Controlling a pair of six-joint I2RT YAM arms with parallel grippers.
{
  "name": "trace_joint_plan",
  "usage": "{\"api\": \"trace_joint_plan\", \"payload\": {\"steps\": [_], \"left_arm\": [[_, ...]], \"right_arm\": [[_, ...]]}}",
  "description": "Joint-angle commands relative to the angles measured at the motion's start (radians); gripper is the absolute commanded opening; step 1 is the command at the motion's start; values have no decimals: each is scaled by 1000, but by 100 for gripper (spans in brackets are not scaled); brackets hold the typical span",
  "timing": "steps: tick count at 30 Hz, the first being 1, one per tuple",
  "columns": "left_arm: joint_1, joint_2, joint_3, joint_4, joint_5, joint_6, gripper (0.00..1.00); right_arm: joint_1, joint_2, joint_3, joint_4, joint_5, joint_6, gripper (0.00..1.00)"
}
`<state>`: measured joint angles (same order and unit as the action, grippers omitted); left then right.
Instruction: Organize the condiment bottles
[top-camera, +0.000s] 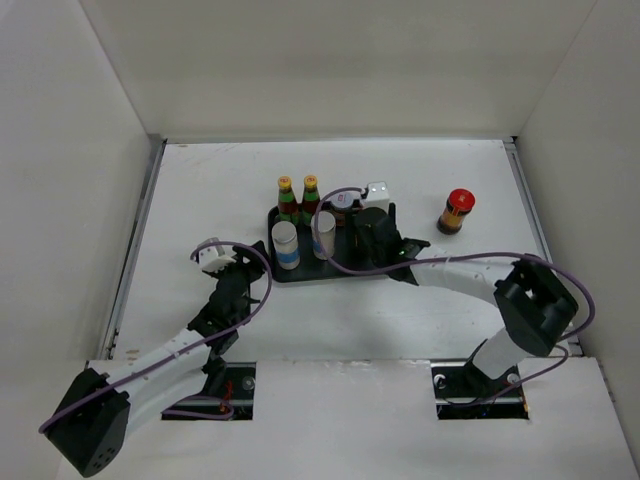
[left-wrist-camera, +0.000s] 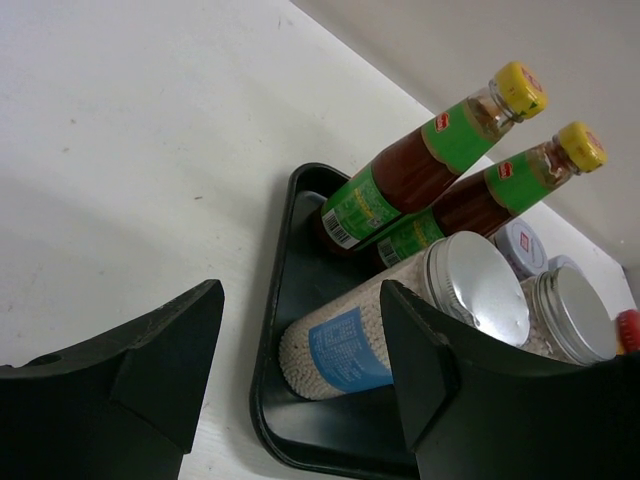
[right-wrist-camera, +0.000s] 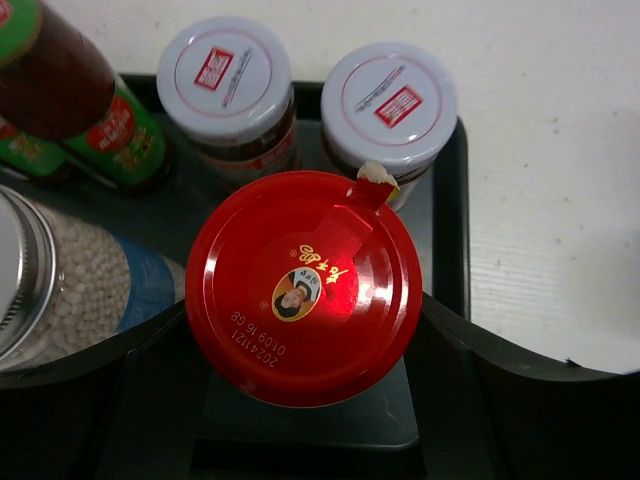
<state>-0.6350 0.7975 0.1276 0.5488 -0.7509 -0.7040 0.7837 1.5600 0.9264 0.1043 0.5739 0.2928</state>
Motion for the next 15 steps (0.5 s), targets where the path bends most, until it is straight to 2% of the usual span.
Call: {"api": "trace_joint_plan", "payload": {"steps": [1, 12, 14, 15], "left_arm": [[5, -32, -13, 54, 5, -2, 63], [1, -15, -5, 54, 5, -8, 63], [1, -6, -3, 54, 5, -8, 63], [1, -4, -5, 54, 5, -9, 63]], "right_arm": [[30, -8, 92, 156, 21, 19, 54], [111, 80, 132, 184, -14, 46, 56], [111, 89, 138, 184, -22, 54, 58], [111, 97, 143, 184, -22, 52, 63]]}}
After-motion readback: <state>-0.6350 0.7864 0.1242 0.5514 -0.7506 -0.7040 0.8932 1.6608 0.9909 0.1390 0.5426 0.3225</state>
